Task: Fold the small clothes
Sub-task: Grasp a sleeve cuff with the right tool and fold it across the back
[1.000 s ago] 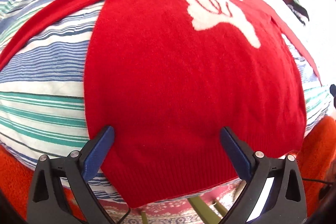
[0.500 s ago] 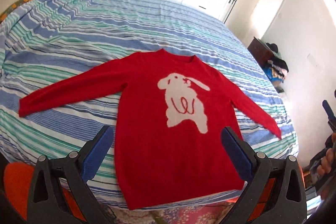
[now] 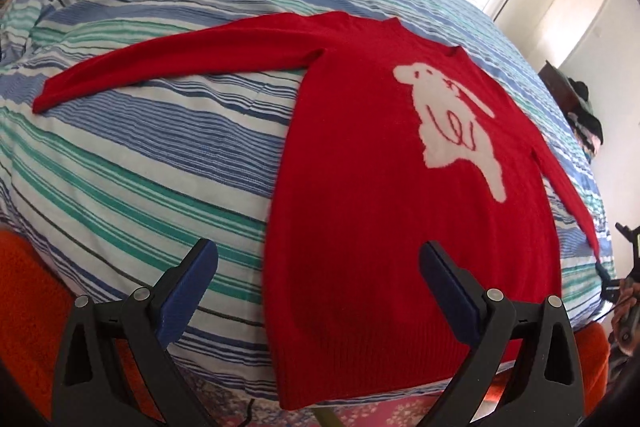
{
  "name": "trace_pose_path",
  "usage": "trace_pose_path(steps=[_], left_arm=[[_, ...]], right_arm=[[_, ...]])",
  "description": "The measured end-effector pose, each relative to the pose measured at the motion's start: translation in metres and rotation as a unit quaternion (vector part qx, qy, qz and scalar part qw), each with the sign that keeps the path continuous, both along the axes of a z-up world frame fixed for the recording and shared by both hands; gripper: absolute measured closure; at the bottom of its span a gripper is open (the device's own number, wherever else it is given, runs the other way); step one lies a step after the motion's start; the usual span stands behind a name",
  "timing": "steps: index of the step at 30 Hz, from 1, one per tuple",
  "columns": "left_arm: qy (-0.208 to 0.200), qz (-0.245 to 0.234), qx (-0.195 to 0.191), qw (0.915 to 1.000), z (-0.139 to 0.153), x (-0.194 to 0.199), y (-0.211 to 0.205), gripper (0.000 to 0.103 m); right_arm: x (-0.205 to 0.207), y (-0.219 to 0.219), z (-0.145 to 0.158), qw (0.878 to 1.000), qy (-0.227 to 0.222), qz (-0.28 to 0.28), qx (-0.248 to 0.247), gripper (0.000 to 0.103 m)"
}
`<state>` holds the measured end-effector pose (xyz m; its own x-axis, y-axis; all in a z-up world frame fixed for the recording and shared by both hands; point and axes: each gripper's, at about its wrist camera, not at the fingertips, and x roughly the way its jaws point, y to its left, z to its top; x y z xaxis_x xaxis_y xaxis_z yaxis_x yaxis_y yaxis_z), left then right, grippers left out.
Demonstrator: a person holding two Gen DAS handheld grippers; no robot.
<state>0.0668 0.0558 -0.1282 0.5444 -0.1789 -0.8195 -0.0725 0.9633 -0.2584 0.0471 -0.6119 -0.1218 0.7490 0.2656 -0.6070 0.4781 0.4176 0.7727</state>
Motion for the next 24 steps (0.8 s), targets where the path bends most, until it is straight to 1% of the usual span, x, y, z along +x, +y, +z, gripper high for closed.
trace_pose_path(steps=[1, 2, 4, 5, 8, 10, 11, 12, 13, 15, 17, 20, 22, 24], left_arm=[[0.0, 0.005, -0.007, 1.0, 0.0, 0.002, 0.002, 0.002], [-0.002, 0.008, -0.011, 0.9999, 0.0, 0.003, 0.003, 0.002], [-0.005, 0.009, -0.006, 0.9999, 0.0, 0.003, 0.003, 0.002], [-0.004, 0.008, 0.0, 1.0, -0.001, 0.002, 0.003, 0.002], [0.004, 0.007, 0.001, 1.0, -0.008, 0.002, 0.004, 0.002], [0.013, 0.009, -0.004, 0.9999, -0.014, 0.002, 0.006, 0.002], [0.018, 0.01, -0.005, 0.9998, -0.016, 0.003, 0.007, 0.002], [0.021, 0.011, -0.006, 0.9997, -0.017, 0.003, 0.008, 0.002], [0.021, 0.013, -0.008, 0.9997, -0.017, 0.003, 0.01, 0.002], [0.013, 0.016, -0.016, 0.9997, -0.014, 0.0, 0.014, 0.002], [0.008, 0.018, -0.024, 0.9995, -0.013, -0.001, 0.017, 0.002], [0.011, 0.015, -0.035, 0.9992, -0.015, 0.002, 0.018, 0.002], [0.009, 0.01, -0.033, 0.9994, -0.015, 0.005, 0.017, 0.002], [0.004, 0.007, -0.033, 0.9994, -0.013, 0.005, 0.017, 0.002]], right_arm=[[0.0, -0.005, -0.005, 1.0, 0.017, -0.017, -0.009, 0.014], [0.0, -0.01, -0.009, 0.999, 0.023, -0.035, -0.015, 0.015], [0.002, -0.022, -0.014, 0.997, 0.027, -0.063, -0.025, 0.015], [0.003, -0.027, -0.016, 0.996, 0.034, -0.076, -0.029, 0.018], [0.003, -0.039, -0.025, 0.992, 0.039, -0.114, -0.024, 0.019], [0.006, -0.042, -0.028, 0.991, 0.046, -0.118, -0.033, 0.028], [0.008, -0.042, -0.028, 0.991, 0.056, -0.114, -0.047, 0.044], [0.011, -0.042, -0.027, 0.99, 0.069, -0.107, -0.062, 0.058], [0.014, -0.042, -0.026, 0.988, 0.084, -0.1, -0.076, 0.09], [0.016, -0.039, -0.016, 0.99, 0.075, -0.096, -0.075, 0.091], [0.025, -0.031, 0.013, 0.992, 0.045, -0.076, -0.091, 0.091], [0.058, 0.0, 0.074, 0.994, -0.027, -0.009, -0.11, 0.091], [0.088, 0.032, 0.114, 0.99, -0.077, 0.049, -0.112, 0.091], [0.122, 0.075, 0.149, 0.98, -0.121, 0.113, -0.114, 0.091]])
